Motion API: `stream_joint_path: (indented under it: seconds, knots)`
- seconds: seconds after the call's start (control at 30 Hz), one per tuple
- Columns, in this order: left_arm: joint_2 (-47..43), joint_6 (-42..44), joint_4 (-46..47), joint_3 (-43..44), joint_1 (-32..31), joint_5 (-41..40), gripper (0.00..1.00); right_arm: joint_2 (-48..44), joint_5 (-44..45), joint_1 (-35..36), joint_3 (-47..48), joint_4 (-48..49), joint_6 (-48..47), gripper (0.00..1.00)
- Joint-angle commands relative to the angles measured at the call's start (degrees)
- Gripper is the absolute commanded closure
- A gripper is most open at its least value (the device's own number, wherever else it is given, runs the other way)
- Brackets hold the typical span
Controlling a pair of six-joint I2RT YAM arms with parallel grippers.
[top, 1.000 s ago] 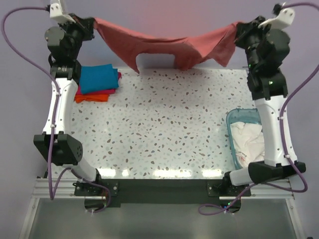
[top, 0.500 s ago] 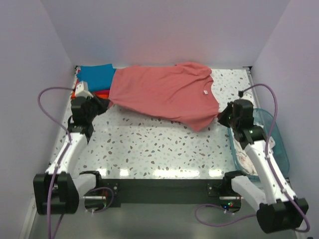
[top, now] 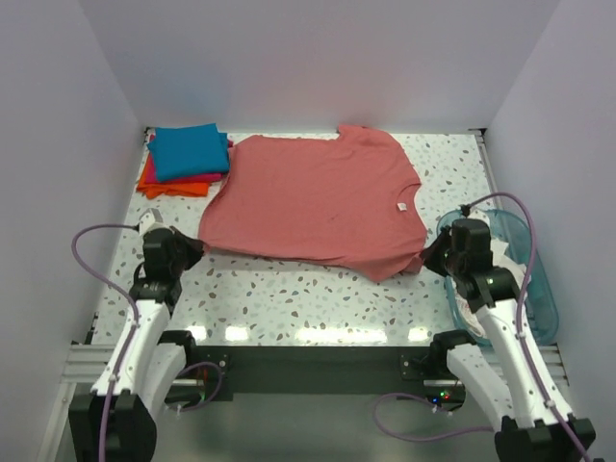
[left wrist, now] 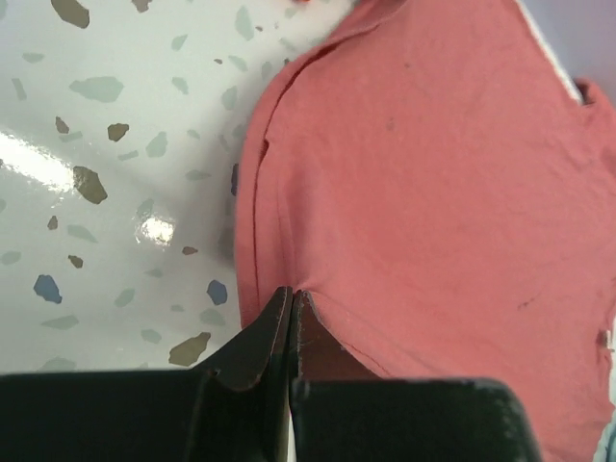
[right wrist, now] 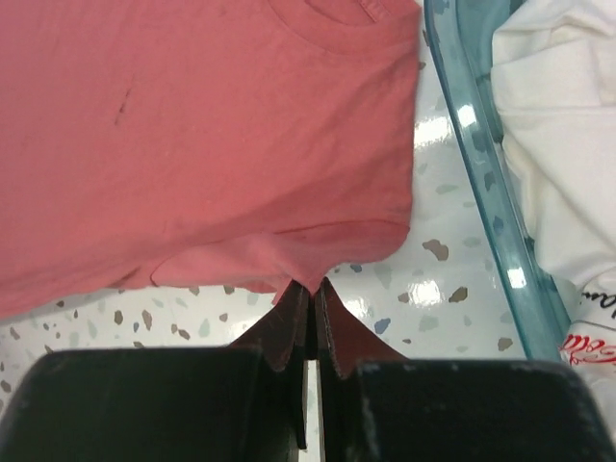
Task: Fold and stack the t-shirts
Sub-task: Flatten the tshirt out, then fold the tshirt
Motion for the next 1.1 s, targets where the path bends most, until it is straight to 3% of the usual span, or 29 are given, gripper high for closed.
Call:
stream_joint_path:
  seconds: [0.0, 0.27, 0.57, 1.07]
  knots:
    - [9.5, -1.3, 4.8, 6.4, 0.2, -1.6, 1.00, 9.0, 3.5, 0.0, 6.6, 5.4, -0.1, 1.00]
    - [34.7, -0.3, 12.9, 23.1, 0.1, 0.0, 1.00, 35.1, 4.6, -0.1, 21.9, 13.1, -1.2, 1.00]
    - [53.8, 1.8, 10.4, 38.4, 0.2, 0.0, 1.00, 53.9, 3.2, -0.8, 35.2, 15.2, -1.8, 1.00]
    - [57.7, 2.3, 9.7, 39.7, 0.2, -1.5, 1.00, 63.1, 0.9, -4.2, 46.1, 14.2, -2.9, 1.00]
